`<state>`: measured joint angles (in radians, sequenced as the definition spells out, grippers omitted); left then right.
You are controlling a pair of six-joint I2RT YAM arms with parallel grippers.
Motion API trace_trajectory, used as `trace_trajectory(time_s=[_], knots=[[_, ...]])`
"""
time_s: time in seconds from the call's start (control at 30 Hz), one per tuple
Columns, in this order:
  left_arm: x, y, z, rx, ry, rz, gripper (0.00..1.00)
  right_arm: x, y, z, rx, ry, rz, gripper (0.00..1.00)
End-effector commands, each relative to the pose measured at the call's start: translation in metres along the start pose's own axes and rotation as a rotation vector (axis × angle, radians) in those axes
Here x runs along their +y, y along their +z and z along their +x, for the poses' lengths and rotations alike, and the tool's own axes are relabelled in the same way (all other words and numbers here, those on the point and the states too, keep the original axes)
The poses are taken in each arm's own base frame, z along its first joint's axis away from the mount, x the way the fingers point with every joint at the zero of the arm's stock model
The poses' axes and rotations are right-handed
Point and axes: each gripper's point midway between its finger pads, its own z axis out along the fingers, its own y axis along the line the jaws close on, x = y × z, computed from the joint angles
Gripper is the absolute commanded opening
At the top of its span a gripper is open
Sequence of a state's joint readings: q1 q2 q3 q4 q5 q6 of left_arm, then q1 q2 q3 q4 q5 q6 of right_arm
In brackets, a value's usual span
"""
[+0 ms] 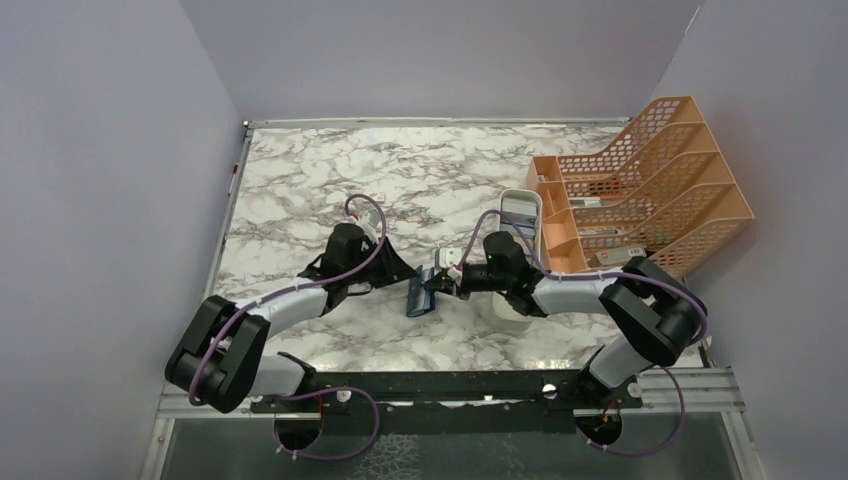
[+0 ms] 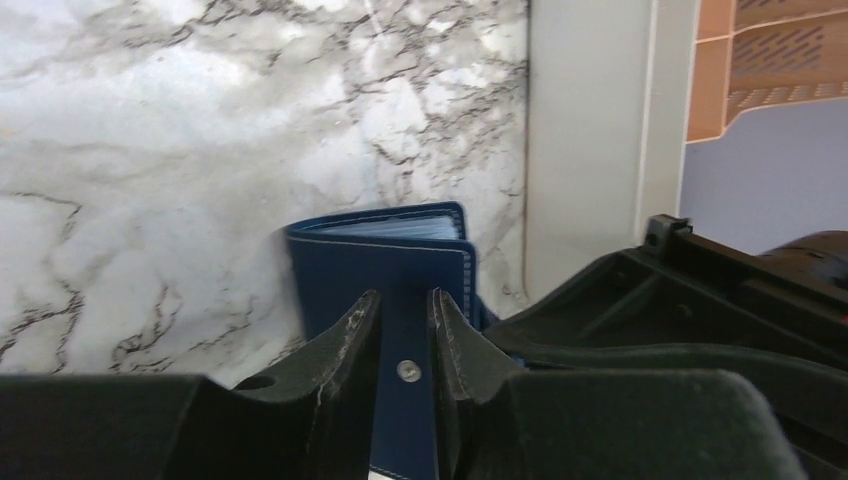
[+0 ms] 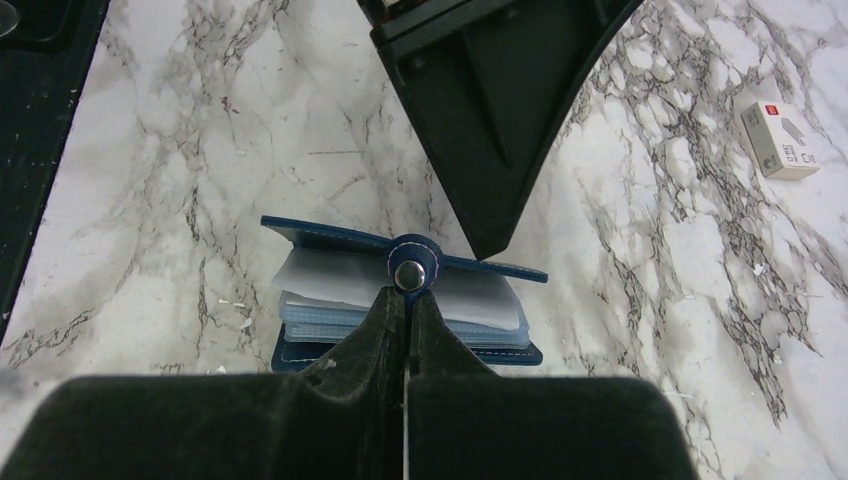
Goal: Put the credit cards into the card holder
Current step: Close the card holder at the center of the board.
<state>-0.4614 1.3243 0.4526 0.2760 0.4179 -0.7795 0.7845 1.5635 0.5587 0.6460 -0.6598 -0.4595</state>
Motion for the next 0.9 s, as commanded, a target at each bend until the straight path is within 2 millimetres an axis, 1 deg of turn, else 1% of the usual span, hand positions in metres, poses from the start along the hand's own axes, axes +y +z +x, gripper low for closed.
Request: trace_trajectory(time_s=[0.0, 0.17, 0.37, 0.4, 0.47, 0.5, 0.53, 0.67, 0.8, 0.87], knots=[[-0.019, -0.004, -0.01, -0.026, 0.024, 0.022, 0.27, 0.0, 0.006, -0.007, -0.043, -0.03, -0.016, 0.01], [-0.015, 0.005, 0.0, 0.01, 0.019, 0.021, 0.27, -0.002, 0.005, -0.003, -0.019, -0.018, -0.007, 0.02], [-0.006, 0.017, 0.008, 0.033, 0.031, -0.015, 0.27, -0.004, 0.0, 0.006, 0.03, 0.029, 0.032, 0.08], [-0.005, 0.019, 0.008, 0.038, 0.033, -0.017, 0.27, -0.004, -0.001, 0.007, 0.037, 0.038, 0.034, 0.11], [-0.002, 0.021, 0.01, 0.047, 0.036, -0.027, 0.28, -0.002, -0.002, 0.008, 0.062, 0.06, 0.025, 0.32], [0.0, 0.022, 0.01, 0.045, 0.039, -0.035, 0.28, -0.001, -0.003, 0.008, 0.076, 0.071, 0.019, 0.39], [0.003, 0.023, 0.011, 0.043, 0.042, -0.047, 0.28, 0.0, -0.005, 0.008, 0.091, 0.084, 0.012, 0.43], [0.014, 0.027, 0.015, 0.05, 0.042, -0.083, 0.28, 0.002, -0.01, 0.006, 0.145, 0.181, 0.012, 0.45], [0.02, 0.029, 0.017, 0.054, 0.044, -0.104, 0.28, 0.001, -0.012, -0.001, 0.173, 0.342, 0.046, 0.45], [0.024, 0.029, 0.017, 0.051, 0.047, -0.124, 0.28, -0.002, -0.012, -0.007, 0.176, 0.46, 0.085, 0.45]])
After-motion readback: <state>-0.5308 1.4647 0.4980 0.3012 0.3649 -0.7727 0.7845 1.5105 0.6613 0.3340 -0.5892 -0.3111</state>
